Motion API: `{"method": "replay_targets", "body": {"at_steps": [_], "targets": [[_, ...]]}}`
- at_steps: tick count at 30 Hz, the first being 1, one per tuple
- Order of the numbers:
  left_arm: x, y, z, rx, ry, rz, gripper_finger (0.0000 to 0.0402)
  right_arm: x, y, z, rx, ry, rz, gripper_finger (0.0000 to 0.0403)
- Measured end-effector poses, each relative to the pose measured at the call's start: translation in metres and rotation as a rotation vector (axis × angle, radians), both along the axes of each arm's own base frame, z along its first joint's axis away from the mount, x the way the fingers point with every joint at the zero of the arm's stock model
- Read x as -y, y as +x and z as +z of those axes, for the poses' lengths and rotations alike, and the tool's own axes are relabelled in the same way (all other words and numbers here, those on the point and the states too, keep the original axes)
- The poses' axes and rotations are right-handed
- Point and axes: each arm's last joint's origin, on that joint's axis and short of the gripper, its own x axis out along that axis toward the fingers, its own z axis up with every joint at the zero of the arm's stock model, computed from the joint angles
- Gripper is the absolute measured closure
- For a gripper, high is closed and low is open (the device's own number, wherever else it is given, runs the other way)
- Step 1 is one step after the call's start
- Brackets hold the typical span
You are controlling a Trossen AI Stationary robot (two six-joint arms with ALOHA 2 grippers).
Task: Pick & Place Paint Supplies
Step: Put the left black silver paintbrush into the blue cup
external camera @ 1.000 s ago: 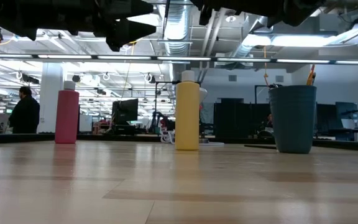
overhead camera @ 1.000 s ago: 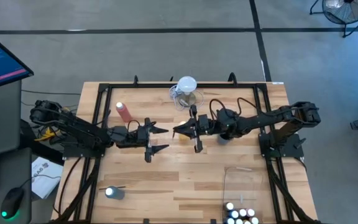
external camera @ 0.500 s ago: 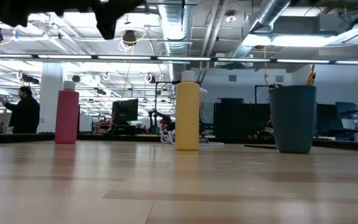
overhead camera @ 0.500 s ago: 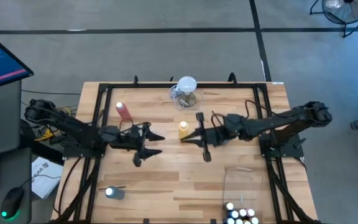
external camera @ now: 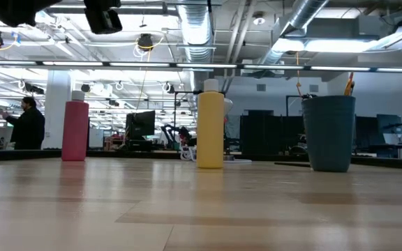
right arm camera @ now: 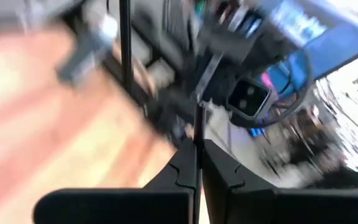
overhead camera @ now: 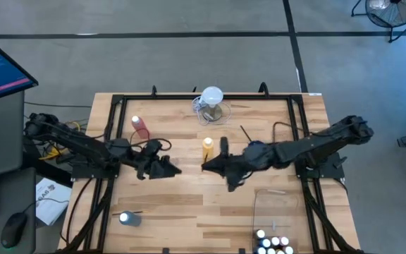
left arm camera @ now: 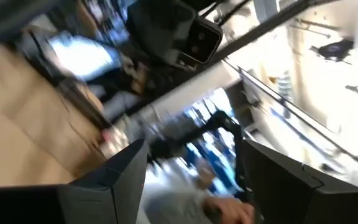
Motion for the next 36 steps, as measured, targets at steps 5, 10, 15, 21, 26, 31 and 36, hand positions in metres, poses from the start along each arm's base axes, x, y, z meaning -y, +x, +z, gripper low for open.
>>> {"method": "replay_targets", "body": {"at_steps": [5,10,15,21,26,31,36], "targets": [[-0.004,0.002,-0.001,-0.025,-0.049,-0.071,0.0166,-0.025,0.035,0.018,-0.169,-0.228,-0.144,0.0403],[-0.014,0.003,-0.001,-0.029,-0.045,-0.131,0.0169,-0.053,0.065,0.026,-0.336,-0.389,-0.173,0.0403],[-0.025,0.004,-0.002,-0.037,-0.013,-0.183,0.0169,-0.083,0.086,0.016,-0.477,-0.613,-0.289,0.0403],[-0.046,0.005,-0.006,-0.054,0.056,-0.190,0.0170,-0.111,0.101,0.006,-0.522,-0.680,-0.298,0.0403],[-0.065,0.006,-0.015,-0.119,0.113,-0.162,0.0170,-0.117,0.108,-0.009,-0.554,-0.743,-0.335,0.0403],[-0.074,0.011,-0.024,-0.134,0.180,-0.117,0.0170,-0.112,0.107,-0.010,-0.569,-0.726,-0.380,0.0403],[-0.078,0.027,-0.041,-0.135,0.216,-0.079,0.0170,-0.115,0.105,-0.011,-0.566,-0.706,-0.388,0.0403]]}}
